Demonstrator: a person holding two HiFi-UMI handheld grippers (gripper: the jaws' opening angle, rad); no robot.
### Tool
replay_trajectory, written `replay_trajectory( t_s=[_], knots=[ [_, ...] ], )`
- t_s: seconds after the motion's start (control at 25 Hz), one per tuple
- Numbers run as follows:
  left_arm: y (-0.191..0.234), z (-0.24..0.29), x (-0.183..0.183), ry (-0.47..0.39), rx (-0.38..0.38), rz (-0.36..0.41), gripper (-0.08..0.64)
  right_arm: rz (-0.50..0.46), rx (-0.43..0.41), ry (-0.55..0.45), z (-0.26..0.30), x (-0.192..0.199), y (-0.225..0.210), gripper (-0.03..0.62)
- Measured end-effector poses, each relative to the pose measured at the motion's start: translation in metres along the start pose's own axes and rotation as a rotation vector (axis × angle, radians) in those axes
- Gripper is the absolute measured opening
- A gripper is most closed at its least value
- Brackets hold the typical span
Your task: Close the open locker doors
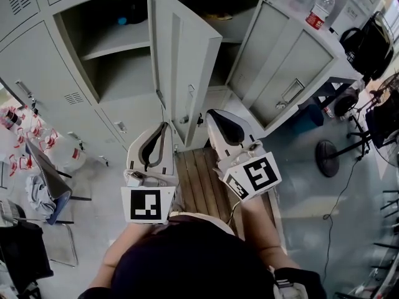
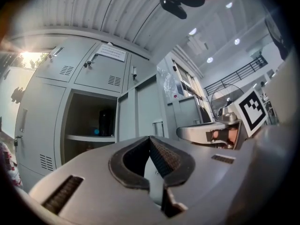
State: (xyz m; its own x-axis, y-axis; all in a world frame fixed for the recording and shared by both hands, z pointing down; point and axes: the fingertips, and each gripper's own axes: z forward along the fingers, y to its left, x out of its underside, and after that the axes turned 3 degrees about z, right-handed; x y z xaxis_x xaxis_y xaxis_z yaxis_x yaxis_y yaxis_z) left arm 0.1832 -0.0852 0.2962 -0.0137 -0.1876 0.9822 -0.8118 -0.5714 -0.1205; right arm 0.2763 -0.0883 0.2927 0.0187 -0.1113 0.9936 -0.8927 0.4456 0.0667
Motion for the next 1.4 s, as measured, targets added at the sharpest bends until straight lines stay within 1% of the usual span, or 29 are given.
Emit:
replay_trajectory(
  t_s=[0.08, 0.2, 0.28, 0.36, 0.4, 0.48, 0.64, 1.0, 1.24, 1.4],
  knots=[
    [-0.003, 0.003, 0.001, 0.009, 0.004, 0.005, 0.003, 0.027, -0.064, -0.006, 0.002, 0.002, -0.001, 0.002],
    [-0.006, 0.005, 0.001, 0.015, 0.012, 0.022, 0.003, 0.097, -0.180, -0.026, 0.004, 0.004, 0.000, 0.028],
    [-0.006, 0.006, 0.001, 0.022, 0.014, 0.027, 0.003, 0.126, -0.247, -0.042, 0.005, 0.005, 0.001, 0.050],
    [-0.004, 0.006, 0.002, 0.028, 0.012, 0.016, 0.003, 0.144, -0.313, -0.047, 0.005, 0.007, 0.005, 0.078],
    [-0.004, 0.007, 0.002, 0.029, 0.011, 0.012, 0.003, 0.150, -0.343, -0.046, 0.006, 0.007, 0.007, 0.080],
    [-0.003, 0.007, 0.002, 0.028, 0.010, 0.016, 0.003, 0.153, -0.393, -0.038, 0.008, 0.010, 0.010, 0.106],
    [-0.004, 0.007, 0.002, 0.027, 0.016, 0.024, 0.003, 0.143, -0.448, -0.006, 0.015, 0.016, 0.010, 0.127],
    [-0.001, 0.007, 0.002, 0.029, 0.013, 0.023, 0.003, 0.181, -0.570, -0.005, 0.023, 0.020, 0.018, 0.140],
    [0.009, 0.004, 0.003, 0.029, -0.006, 0.024, 0.003, 0.151, -0.594, -0.009, 0.031, 0.018, 0.035, 0.143],
    [0.021, -0.002, 0.004, 0.038, -0.035, 0.017, 0.003, 0.134, -0.602, -0.019, 0.037, 0.017, 0.049, 0.143]
  ],
)
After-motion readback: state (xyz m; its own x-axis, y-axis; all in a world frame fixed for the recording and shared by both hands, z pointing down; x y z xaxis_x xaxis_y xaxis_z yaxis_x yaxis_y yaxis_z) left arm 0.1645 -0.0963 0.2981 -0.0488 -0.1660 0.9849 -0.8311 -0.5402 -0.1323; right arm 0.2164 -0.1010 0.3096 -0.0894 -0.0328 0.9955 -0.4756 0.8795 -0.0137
